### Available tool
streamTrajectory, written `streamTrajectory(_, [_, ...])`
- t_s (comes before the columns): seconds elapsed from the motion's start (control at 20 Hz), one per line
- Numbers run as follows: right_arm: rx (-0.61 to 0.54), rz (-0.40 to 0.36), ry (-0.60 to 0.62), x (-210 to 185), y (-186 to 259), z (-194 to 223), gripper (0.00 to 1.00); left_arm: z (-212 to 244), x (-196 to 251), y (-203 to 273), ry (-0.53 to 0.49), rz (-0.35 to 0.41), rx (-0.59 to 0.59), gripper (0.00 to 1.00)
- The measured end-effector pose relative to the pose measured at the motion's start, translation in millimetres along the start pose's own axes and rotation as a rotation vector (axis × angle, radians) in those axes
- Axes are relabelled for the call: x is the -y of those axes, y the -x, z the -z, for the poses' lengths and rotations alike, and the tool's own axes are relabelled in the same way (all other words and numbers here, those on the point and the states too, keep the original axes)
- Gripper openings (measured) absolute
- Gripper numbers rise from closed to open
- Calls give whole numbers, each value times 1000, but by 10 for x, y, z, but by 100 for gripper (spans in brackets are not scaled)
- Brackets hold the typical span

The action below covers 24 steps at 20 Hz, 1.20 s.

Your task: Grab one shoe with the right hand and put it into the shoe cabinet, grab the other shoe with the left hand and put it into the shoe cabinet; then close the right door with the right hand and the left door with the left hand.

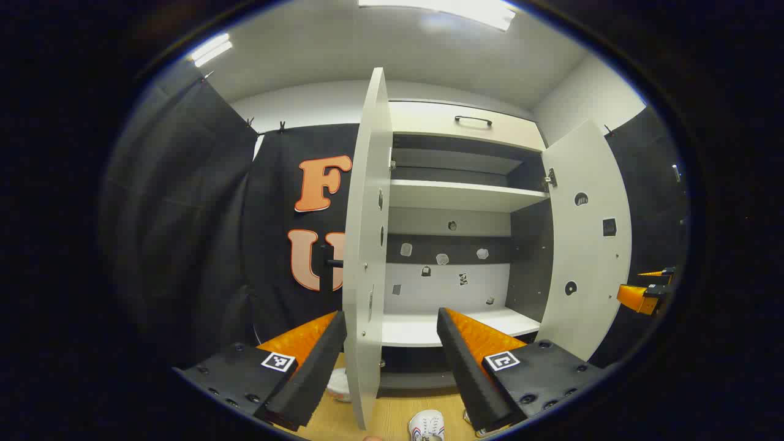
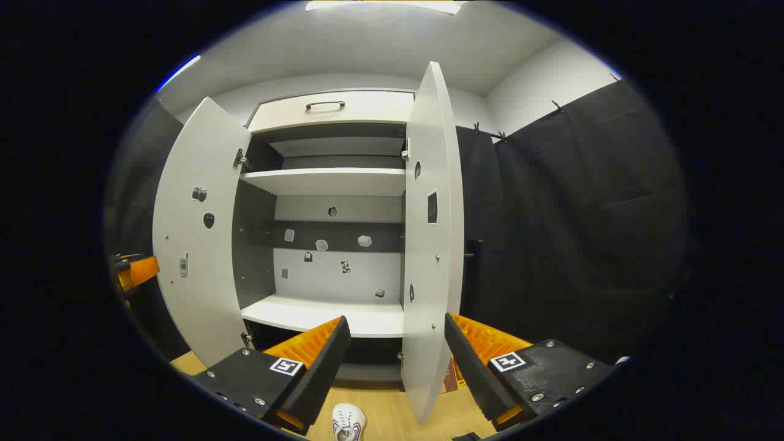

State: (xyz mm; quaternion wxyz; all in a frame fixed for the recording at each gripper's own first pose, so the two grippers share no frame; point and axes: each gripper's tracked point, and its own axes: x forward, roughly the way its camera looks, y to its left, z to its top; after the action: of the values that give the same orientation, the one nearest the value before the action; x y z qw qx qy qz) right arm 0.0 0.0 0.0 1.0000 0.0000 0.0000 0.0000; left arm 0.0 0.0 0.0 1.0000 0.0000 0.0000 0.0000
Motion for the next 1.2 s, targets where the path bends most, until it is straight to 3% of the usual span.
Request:
streamTrajectory(0.15, [10,-2,10,-14,-6,-35,95,-17,-15,3,10,-4,3,96])
streamTrajectory(0.2, [13,-2,17,-17,-11,-40,100,-9,-31,6,12,-5,2,96])
streamTrajectory(0.25, [14,-5,22,-22,-3,-50,95,0,-28,1,15,-4,-2,96])
streamTrajectory(0.3, [16,-7,24,-26,-3,-46,100,5,-21,7,17,0,-6,96])
streamTrajectory(0.35, [16,-10,24,-35,-3,-50,95,8,-24,9,18,1,-8,96])
streamTrajectory(1.05, [6,-52,31,-173,-56,56,95,67,-46,71,5,-3,-26,96])
streamTrajectory(1.15, [-7,-51,29,-187,-75,126,100,64,-70,70,4,-5,-23,96])
streamTrajectory(1.2, [-14,-52,31,-202,-98,178,95,63,-72,76,5,-6,-21,96])
